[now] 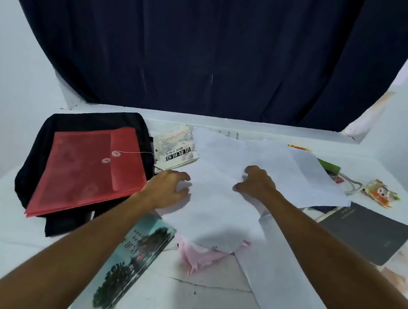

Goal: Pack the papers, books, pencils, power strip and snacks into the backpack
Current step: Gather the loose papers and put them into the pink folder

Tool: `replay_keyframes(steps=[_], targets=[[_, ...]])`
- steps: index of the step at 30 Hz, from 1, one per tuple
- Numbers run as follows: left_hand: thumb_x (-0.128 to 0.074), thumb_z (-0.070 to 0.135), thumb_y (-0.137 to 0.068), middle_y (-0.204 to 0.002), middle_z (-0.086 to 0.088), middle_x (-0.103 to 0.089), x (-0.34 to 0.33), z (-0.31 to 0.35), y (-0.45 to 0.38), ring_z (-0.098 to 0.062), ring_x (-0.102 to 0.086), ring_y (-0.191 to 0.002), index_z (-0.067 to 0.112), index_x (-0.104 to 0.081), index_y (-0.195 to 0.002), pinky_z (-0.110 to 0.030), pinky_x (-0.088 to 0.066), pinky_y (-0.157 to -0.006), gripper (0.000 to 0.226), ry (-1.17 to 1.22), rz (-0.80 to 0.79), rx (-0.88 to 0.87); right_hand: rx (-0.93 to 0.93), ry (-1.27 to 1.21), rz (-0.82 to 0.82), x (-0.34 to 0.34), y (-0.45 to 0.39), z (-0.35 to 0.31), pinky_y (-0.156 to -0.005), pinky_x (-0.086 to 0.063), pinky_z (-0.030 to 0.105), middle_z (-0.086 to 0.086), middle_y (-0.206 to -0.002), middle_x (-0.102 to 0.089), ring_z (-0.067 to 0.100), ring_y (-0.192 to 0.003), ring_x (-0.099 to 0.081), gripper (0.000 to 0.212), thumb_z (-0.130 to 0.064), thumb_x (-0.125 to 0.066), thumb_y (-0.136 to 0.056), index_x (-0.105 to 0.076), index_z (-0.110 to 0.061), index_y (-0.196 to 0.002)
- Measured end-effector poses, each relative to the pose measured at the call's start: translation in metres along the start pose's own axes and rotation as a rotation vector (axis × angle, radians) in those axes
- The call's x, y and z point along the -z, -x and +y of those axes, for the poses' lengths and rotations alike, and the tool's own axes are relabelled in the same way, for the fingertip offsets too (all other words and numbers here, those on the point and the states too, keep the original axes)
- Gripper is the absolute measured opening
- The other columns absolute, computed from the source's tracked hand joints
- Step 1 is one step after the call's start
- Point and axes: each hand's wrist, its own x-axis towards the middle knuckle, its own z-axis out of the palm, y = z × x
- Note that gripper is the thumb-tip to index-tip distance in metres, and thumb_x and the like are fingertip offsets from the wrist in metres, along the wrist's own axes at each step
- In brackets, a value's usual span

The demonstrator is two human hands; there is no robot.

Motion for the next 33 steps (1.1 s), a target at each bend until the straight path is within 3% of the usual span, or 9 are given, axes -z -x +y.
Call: replay_keyframes(steps=[4, 8, 11, 16, 19, 24, 27, 31, 33], targets=[[-0.061, 0.034, -0.082, -0.114, -0.006, -0.069, 0.006, -0.005, 0.002, -0.024, -0.063, -0.106, 0.014, -0.062, -0.123, -0.038, -0.05, -0.09, 0.045, 0.267, 0.146, 0.141, -0.003, -0.107, -0.194, 0.011, -0.002, -0.009, -0.077, -0.045, 0.029, 0.02, -0.113, -0.065, 0.032, -0.106, -0.062, 0.038, -0.013, -0.07, -0.084, -0.062, 0.01, -0.112], [-0.07, 0.017, -0.086, -0.101, -0.006, -0.069, 0.02, -0.02, -0.005, -0.022, -0.065, -0.096, 0.014, -0.054, -0.126, -0.034, -0.05, -0.089, 0.044, 0.468, 0.257, 0.264, -0.027, -0.38, -0.221, 0.05, -0.005, 0.005, -0.058, -0.043, 0.025, 0.009, -0.066, -0.058, 0.023, -0.059, -0.055, 0.014, 0.002, -0.066, -0.082, -0.061, 0.001, -0.07], [-0.068, 0.015, -0.087, -0.101, -0.009, -0.069, 0.032, -0.018, -0.011, -0.022, -0.065, -0.091, 0.011, -0.052, -0.126, -0.04, -0.052, -0.088, 0.042, 0.653, 0.298, 0.368, -0.039, -0.63, -0.17, 0.082, -0.005, 0.024, -0.058, -0.054, 0.027, 0.015, -0.084, -0.073, 0.028, -0.07, -0.069, 0.006, 0.005, -0.066, -0.084, -0.07, 0.001, -0.087], [-0.064, 0.045, -0.088, -0.121, -0.019, -0.051, 0.035, 0.025, -0.021, -0.037, -0.06, -0.101, 0.018, -0.04, -0.125, -0.059, -0.056, -0.075, 0.052, 1.345, -0.049, 0.71, -0.095, -0.857, -0.072, 0.087, -0.005, 0.045, -0.071, -0.055, 0.033, 0.019, -0.094, -0.071, 0.031, -0.079, -0.068, 0.014, 0.005, -0.063, -0.085, -0.069, 0.004, -0.098], [-0.068, 0.049, -0.082, -0.124, -0.021, -0.045, 0.028, 0.045, -0.031, -0.045, -0.056, -0.108, 0.018, -0.036, -0.12, -0.059, -0.057, -0.066, 0.059, 1.505, -0.135, 0.811, -0.12, -0.934, -0.062, 0.086, -0.002, 0.052, -0.072, -0.055, 0.035, 0.02, -0.097, -0.07, 0.033, -0.081, -0.068, 0.015, 0.005, -0.062, -0.086, -0.069, 0.003, -0.099], [-0.074, 0.048, -0.076, -0.099, -0.011, -0.046, 0.019, 0.052, -0.05, -0.034, -0.058, -0.088, 0.021, -0.048, -0.112, -0.035, -0.049, -0.061, 0.052, 1.562, -0.113, 0.824, -0.12, -1.101, -0.007, 0.098, -0.002, 0.067, -0.06, -0.057, 0.029, 0.016, -0.09, -0.072, 0.027, -0.072, -0.069, 0.014, 0.004, -0.061, -0.087, -0.069, 0.0, -0.098], [-0.07, 0.048, -0.08, -0.099, -0.013, -0.056, 0.019, 0.057, -0.06, -0.033, -0.063, -0.087, 0.015, -0.052, -0.111, -0.041, -0.055, -0.065, 0.048, 1.649, -0.16, 0.734, -0.12, -1.19, 0.021, 0.092, -0.001, 0.066, -0.059, -0.057, 0.029, 0.018, -0.095, -0.072, 0.026, -0.073, -0.071, 0.016, 0.003, -0.059, -0.089, -0.068, 0.0, -0.102], [-0.063, 0.016, -0.089, -0.103, -0.014, -0.066, 0.017, 0.059, -0.071, -0.029, -0.068, -0.081, 0.005, -0.059, -0.119, -0.039, -0.06, -0.059, 0.032, 1.69, -0.12, 0.614, -0.112, -1.23, 0.081, 0.058, -0.006, 0.051, -0.069, -0.058, 0.036, 0.021, -0.1, -0.072, 0.032, -0.082, -0.071, 0.018, 0.003, -0.061, -0.087, -0.068, 0.002, -0.104], [-0.059, -0.002, -0.088, -0.114, -0.019, -0.067, 0.016, 0.046, -0.075, -0.031, -0.067, -0.089, -0.001, -0.06, -0.123, -0.041, -0.059, -0.069, 0.035, 1.651, -0.018, 0.613, -0.071, -1.205, 0.09, 0.039, -0.007, 0.038, -0.071, -0.057, 0.035, 0.018, -0.1, -0.073, 0.028, -0.082, -0.071, 0.014, -0.002, -0.063, -0.088, -0.071, -0.003, -0.099]])
